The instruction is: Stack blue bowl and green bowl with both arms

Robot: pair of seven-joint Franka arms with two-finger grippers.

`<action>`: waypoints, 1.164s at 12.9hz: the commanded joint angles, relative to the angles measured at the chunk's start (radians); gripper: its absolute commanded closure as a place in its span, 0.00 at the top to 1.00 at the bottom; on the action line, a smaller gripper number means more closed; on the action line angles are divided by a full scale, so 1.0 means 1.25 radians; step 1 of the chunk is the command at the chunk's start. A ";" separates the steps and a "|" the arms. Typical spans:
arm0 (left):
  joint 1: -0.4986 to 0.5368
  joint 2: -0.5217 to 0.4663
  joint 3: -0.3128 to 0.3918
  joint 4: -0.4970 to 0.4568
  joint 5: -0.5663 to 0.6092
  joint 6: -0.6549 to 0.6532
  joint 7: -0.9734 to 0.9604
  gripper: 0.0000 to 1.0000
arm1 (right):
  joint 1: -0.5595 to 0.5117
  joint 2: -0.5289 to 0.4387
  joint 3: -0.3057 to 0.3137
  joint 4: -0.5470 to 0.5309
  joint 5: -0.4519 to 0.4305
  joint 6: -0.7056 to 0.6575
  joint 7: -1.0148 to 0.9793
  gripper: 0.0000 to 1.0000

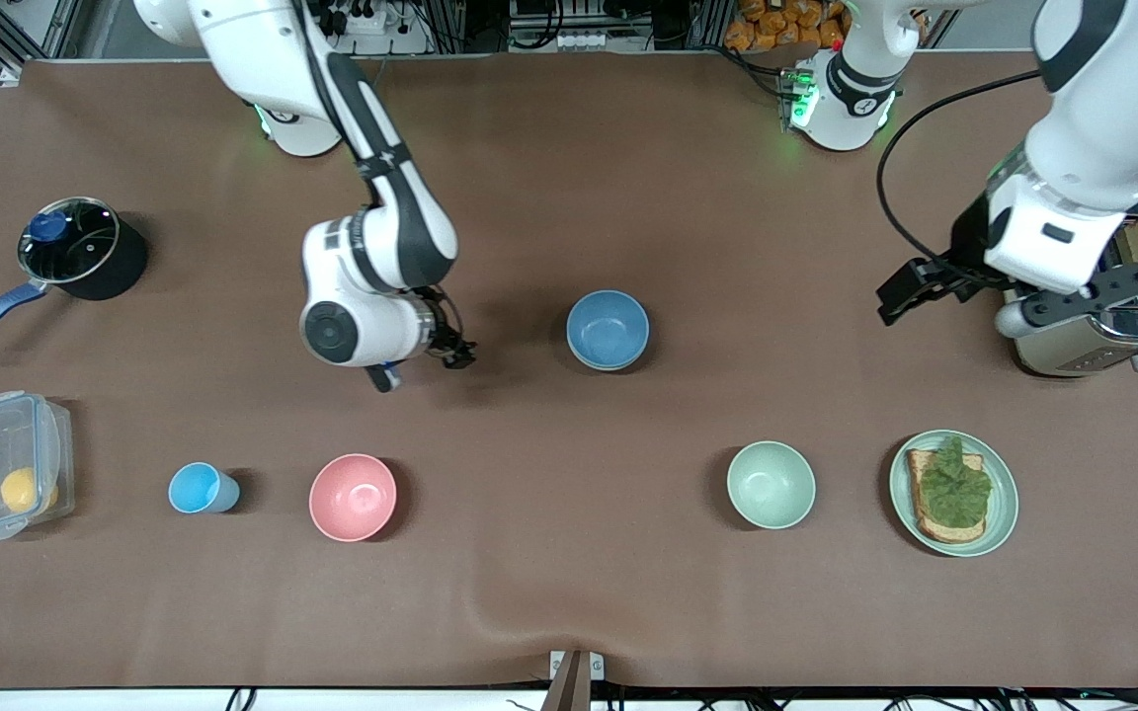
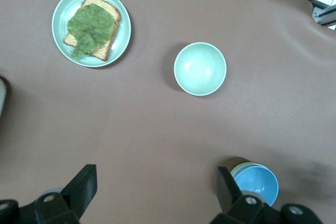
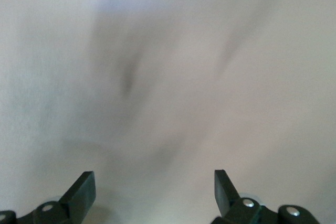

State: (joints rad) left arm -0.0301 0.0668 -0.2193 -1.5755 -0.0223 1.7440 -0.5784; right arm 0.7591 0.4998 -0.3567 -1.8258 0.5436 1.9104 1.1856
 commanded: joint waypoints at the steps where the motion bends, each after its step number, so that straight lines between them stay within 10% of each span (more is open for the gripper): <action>1: -0.004 0.008 0.037 0.050 0.014 -0.054 0.050 1.00 | -0.066 -0.074 0.012 -0.019 -0.110 -0.080 -0.040 1.00; 7: 0.000 0.003 0.092 0.080 0.018 -0.086 0.246 1.00 | -0.173 -0.212 0.012 -0.008 -0.321 -0.198 -0.212 1.00; 15: -0.004 -0.013 0.120 0.080 0.015 -0.103 0.297 1.00 | -0.413 -0.313 0.049 0.036 -0.335 -0.200 -0.563 1.00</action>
State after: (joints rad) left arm -0.0305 0.0662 -0.0712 -1.4903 -0.0222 1.6420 -0.2191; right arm 0.3057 0.1534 -0.3540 -1.7951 0.1551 1.6722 0.4933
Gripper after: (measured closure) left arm 0.000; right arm 0.000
